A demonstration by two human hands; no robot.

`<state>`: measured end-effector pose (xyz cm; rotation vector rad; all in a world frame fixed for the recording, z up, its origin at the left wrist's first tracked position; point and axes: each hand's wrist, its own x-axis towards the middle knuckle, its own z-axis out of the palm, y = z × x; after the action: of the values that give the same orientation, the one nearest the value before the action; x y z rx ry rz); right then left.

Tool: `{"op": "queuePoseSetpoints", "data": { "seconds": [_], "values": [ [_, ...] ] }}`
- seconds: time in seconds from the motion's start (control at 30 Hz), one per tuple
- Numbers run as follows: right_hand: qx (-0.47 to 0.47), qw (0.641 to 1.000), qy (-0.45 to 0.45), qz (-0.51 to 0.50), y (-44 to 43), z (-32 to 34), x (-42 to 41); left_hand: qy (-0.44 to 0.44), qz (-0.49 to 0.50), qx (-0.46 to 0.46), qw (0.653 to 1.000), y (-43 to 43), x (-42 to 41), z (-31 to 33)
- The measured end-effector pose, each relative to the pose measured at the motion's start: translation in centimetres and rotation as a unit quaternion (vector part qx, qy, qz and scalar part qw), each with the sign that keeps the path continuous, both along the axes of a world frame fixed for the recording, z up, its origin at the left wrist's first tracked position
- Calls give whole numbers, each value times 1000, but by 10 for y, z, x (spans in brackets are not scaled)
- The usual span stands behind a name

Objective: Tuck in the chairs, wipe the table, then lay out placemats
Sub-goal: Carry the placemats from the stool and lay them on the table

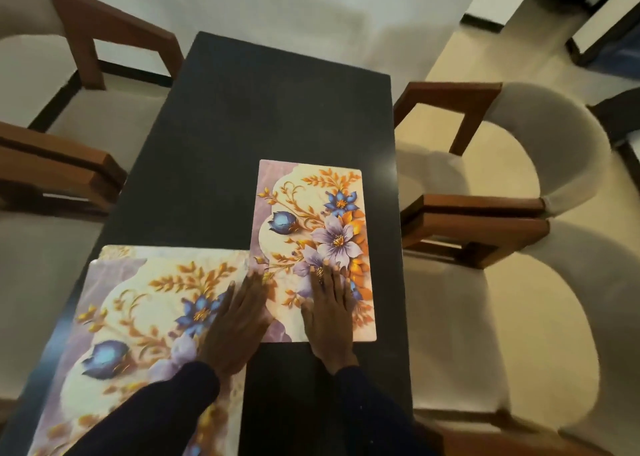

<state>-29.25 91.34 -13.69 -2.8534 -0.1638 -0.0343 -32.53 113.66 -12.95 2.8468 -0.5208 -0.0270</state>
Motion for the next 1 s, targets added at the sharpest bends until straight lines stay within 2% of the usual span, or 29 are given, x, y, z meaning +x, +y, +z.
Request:
{"op": "queuePoseSetpoints", "data": {
  "seconds": [0.17,0.37,0.57,0.87,1.0],
  "values": [
    [-25,999,-26,-13,-27,-13,87,-39,1,-14,999,-29,94,-21],
    [-36,998,-49,-17,-47,-21,197,-90,51,-53,993,-57,210,-33],
    [-46,997,-57,0,-62,-22,281,-82,69,-52,993,-69,295,-36],
    [-35,997,-69,8,-63,-23,357,-71,97,-100,988,-72,320,-34],
    [-26,997,-72,13,-63,-20,371,-78,104,-88,988,-73,326,-30]
  ]
}}
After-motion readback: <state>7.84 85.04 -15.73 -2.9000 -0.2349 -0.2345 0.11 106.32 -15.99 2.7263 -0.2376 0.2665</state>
